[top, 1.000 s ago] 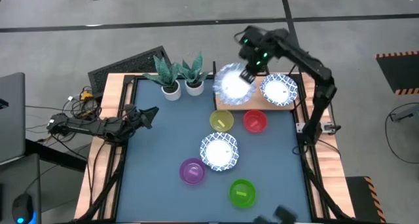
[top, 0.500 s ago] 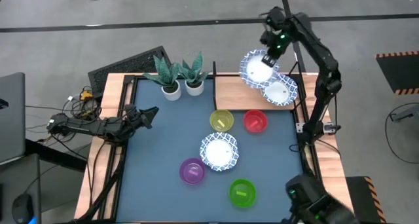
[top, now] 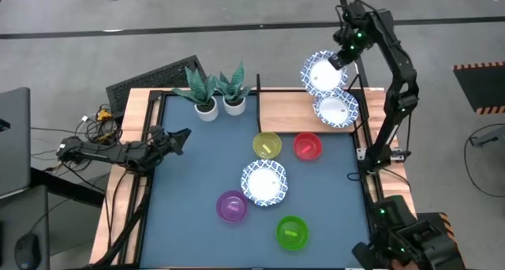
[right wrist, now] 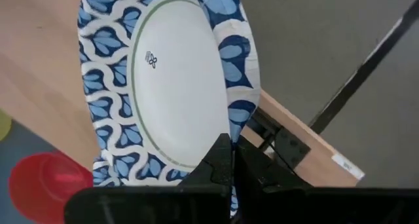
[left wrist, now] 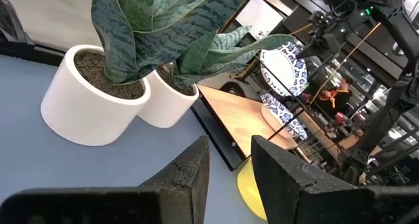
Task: Place and stack bowls onto a shelf
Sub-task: Stack the white patterned bowl on the white patterned bowl on the shelf
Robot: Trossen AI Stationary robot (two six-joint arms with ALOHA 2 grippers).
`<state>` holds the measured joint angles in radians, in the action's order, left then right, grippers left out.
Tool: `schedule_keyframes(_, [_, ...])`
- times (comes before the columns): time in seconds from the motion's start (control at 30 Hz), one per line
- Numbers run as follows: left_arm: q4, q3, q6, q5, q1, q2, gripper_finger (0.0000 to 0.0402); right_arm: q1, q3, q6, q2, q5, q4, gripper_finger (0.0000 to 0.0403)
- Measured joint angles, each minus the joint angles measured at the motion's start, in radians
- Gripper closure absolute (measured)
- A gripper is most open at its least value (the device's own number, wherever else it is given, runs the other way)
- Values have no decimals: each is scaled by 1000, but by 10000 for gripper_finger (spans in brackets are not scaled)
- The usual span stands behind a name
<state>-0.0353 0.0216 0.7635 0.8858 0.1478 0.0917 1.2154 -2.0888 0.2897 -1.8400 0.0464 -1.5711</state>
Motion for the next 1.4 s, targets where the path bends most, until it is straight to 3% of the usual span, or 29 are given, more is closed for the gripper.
schedule_keyframes(0.23, [1,0,0,12,0,0,303,-16,23,-298,5,-26,0,381])
schedule_keyframes(0.57, [1,0,-5,12,0,0,303,-115,205,-378,73,-95,1,381])
schedule_keyframes(0.83, [2,0,-53,19,0,0,303,-111,331,-422,132,-174,1,381])
schedule_keyframes(1.2, [2,0,-51,19,0,0,303,-138,341,-394,157,-181,25,381])
schedule_keyframes(1.4, [2,0,-49,20,0,0,303,-185,243,-143,179,-213,61,381])
